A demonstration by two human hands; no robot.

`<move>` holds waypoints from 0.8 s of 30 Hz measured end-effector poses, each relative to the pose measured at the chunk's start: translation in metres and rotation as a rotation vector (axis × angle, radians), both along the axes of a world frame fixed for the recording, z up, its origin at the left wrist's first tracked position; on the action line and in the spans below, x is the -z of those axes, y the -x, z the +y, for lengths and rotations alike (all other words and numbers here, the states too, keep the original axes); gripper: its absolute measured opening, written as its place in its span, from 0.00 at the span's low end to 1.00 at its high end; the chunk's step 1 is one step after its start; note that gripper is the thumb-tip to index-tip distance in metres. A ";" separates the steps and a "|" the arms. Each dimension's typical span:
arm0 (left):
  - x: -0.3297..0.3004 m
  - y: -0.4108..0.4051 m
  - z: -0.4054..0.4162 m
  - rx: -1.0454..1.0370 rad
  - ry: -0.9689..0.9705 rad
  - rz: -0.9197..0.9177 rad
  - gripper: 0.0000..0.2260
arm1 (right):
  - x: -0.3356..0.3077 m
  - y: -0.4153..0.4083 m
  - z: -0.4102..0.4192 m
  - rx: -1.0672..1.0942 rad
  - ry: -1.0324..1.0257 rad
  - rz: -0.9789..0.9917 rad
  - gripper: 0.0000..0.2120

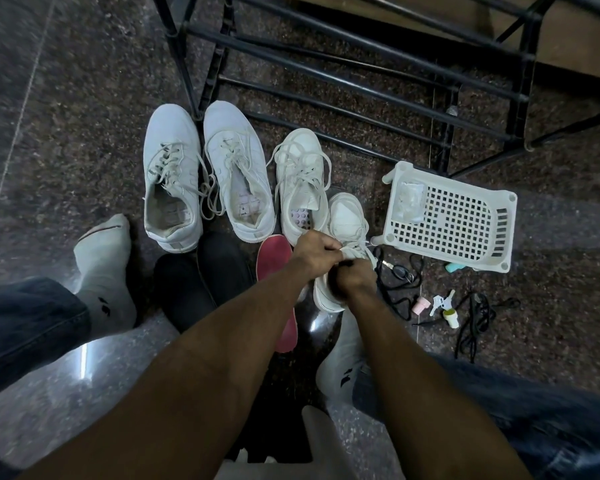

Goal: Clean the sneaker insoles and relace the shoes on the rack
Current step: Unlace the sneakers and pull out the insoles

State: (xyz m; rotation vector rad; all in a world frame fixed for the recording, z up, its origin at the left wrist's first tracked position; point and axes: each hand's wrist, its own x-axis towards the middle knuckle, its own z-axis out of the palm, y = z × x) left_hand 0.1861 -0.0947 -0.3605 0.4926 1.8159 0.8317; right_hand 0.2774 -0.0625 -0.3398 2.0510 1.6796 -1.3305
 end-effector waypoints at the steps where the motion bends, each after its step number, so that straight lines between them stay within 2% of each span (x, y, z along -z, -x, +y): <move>1: 0.001 -0.001 0.000 -0.004 -0.001 -0.005 0.07 | -0.004 -0.003 -0.001 0.011 -0.031 -0.004 0.11; 5: 0.001 -0.005 -0.003 -0.024 0.001 0.035 0.03 | -0.004 -0.012 0.001 0.136 -0.097 0.019 0.07; 9: -0.001 -0.006 -0.004 -0.033 0.029 0.004 0.03 | -0.014 -0.019 0.007 0.198 -0.092 -0.003 0.11; 11: -0.003 -0.005 -0.004 -0.032 0.034 0.001 0.01 | -0.031 -0.021 0.013 0.219 -0.065 0.006 0.06; 12: -0.005 -0.005 -0.004 -0.027 0.032 0.001 0.02 | -0.040 -0.022 0.017 0.193 -0.032 -0.001 0.04; 16: -0.010 -0.005 -0.003 0.026 0.047 -0.005 0.10 | -0.090 -0.026 0.036 -0.054 0.121 -0.057 0.06; 19: -0.020 -0.005 -0.005 -0.005 0.067 -0.070 0.06 | -0.126 -0.031 0.049 -0.212 0.191 -0.146 0.04; 21: -0.024 -0.005 -0.010 -0.073 0.070 -0.168 0.10 | -0.146 -0.031 0.056 -0.248 0.191 -0.150 0.07; 24: -0.038 -0.007 -0.024 -0.236 0.035 -0.252 0.01 | -0.169 -0.026 0.060 -0.237 0.120 -0.136 0.05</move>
